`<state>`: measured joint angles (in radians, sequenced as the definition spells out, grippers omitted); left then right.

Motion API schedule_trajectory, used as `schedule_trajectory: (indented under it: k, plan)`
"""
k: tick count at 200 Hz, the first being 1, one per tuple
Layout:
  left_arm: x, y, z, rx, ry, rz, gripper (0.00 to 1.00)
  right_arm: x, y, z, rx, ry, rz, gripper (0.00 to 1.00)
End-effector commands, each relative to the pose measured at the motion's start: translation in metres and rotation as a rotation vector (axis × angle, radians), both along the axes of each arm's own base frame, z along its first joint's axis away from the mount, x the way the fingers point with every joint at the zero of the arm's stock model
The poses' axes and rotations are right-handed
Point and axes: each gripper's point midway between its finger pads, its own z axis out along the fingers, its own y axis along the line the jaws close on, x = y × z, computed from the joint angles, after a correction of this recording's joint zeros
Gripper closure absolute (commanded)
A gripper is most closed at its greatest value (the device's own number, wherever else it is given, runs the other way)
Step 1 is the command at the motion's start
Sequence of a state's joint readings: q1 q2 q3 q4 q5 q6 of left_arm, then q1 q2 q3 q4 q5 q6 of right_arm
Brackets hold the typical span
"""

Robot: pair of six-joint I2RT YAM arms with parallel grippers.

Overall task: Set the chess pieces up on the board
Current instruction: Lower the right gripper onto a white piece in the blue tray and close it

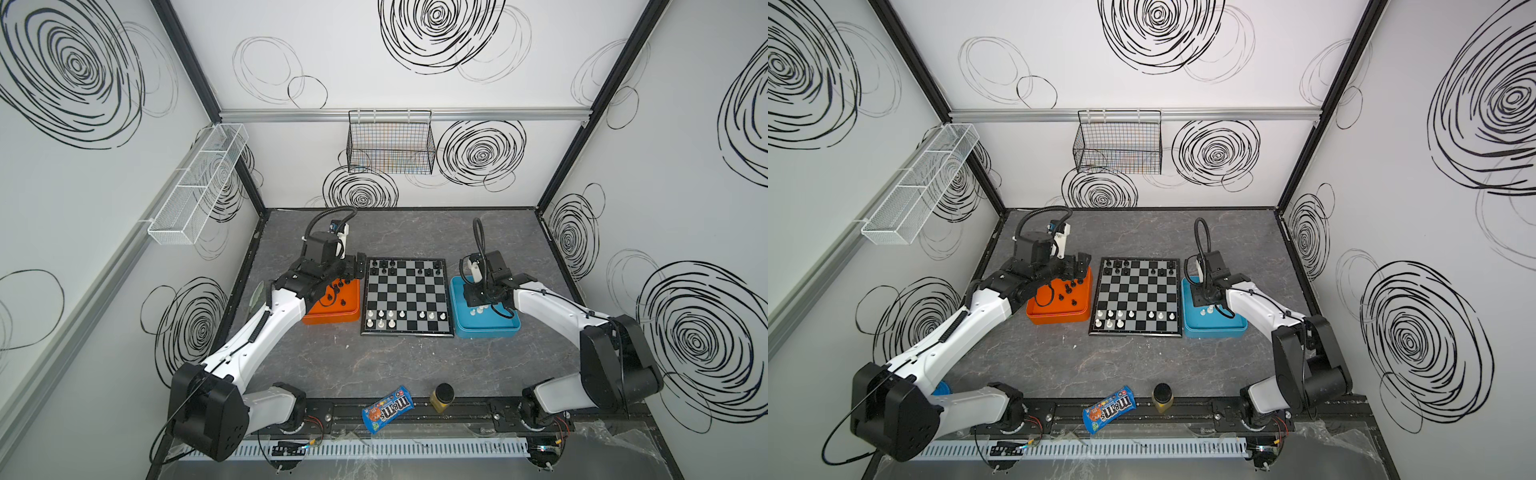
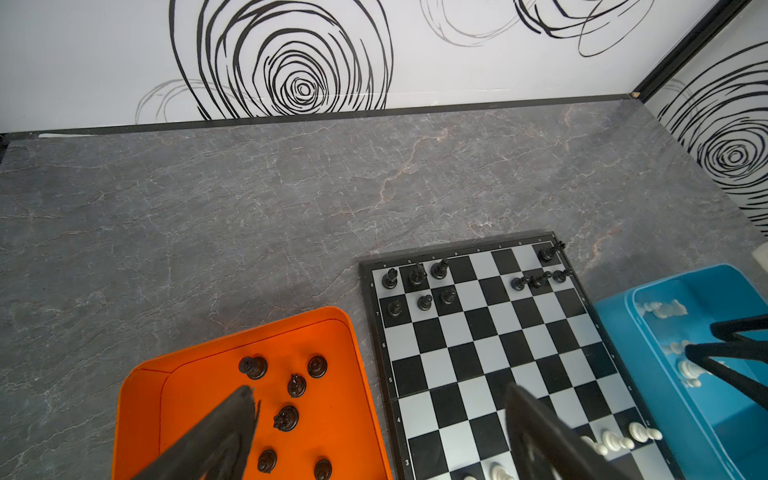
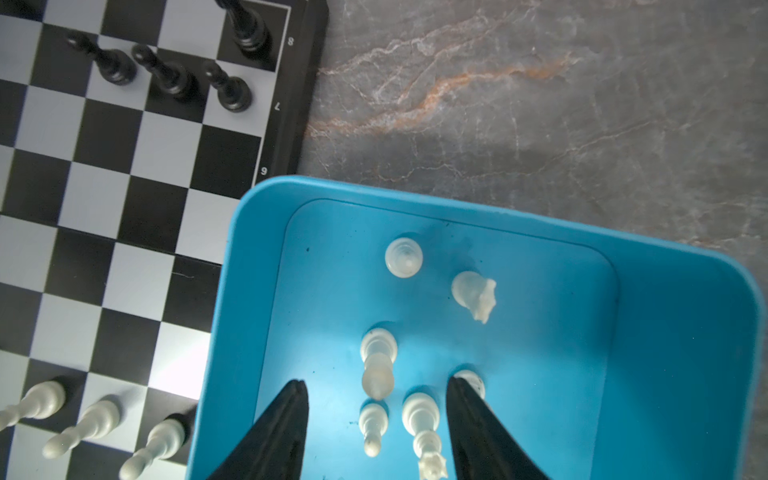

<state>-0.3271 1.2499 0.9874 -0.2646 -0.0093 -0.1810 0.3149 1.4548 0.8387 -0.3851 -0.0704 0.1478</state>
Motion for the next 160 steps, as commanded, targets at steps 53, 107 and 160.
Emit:
schedule_trajectory:
  k: [53,107,160]
  plan:
    - [0.005,-0.004,0.009,-0.016,-0.028,0.004,0.04,-0.002,-0.001,-0.009,-0.023,0.050,-0.015,0.53]
    - [0.005,-0.004,0.007,-0.009,-0.020,0.005,0.04,0.003,0.000,-0.009,-0.016,0.038,-0.023,0.57]
    - [0.004,-0.003,0.006,0.000,-0.018,0.006,0.04,0.011,0.001,-0.006,-0.010,0.025,-0.036,0.61]
